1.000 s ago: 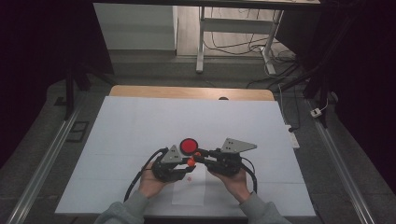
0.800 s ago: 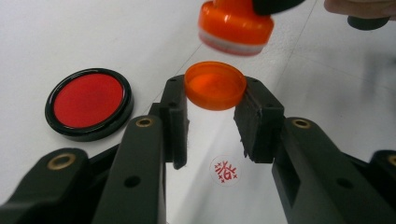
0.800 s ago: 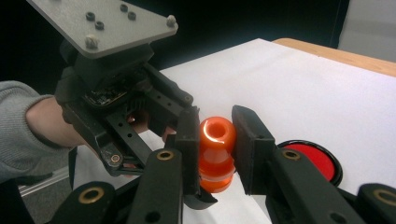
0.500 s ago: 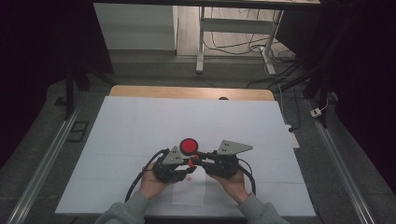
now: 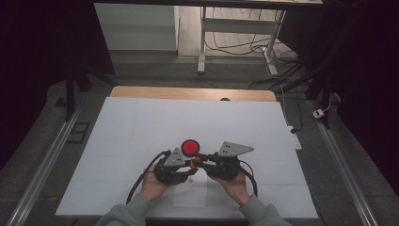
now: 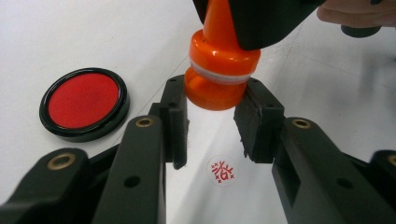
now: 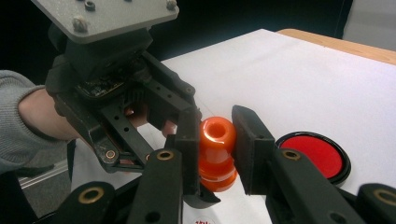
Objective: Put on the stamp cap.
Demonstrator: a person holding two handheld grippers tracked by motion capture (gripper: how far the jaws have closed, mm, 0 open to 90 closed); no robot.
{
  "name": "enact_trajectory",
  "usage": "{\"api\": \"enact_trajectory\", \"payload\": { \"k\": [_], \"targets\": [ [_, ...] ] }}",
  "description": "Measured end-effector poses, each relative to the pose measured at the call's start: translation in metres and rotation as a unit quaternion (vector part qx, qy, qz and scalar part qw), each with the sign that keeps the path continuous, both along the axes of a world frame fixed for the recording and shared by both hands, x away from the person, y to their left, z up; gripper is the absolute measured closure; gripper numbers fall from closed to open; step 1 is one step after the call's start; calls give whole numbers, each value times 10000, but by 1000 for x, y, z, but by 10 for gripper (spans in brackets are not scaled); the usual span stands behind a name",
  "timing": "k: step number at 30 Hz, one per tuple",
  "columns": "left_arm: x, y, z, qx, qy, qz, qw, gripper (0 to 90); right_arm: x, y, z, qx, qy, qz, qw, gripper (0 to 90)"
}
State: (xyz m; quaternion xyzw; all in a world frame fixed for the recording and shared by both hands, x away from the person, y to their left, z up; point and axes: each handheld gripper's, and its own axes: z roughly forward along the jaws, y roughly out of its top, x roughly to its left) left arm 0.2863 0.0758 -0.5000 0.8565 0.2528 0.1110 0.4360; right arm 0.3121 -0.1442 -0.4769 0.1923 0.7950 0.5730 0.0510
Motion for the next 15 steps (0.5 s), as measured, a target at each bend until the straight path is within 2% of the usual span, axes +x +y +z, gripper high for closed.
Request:
{"api": "enact_trajectory", "payload": {
  "k": [15],
  "targets": [
    [-2, -1, 2, -3, -66, -8, 10000, 654, 0, 2, -4, -112, 45, -7, 9999, 726]
  ]
}}
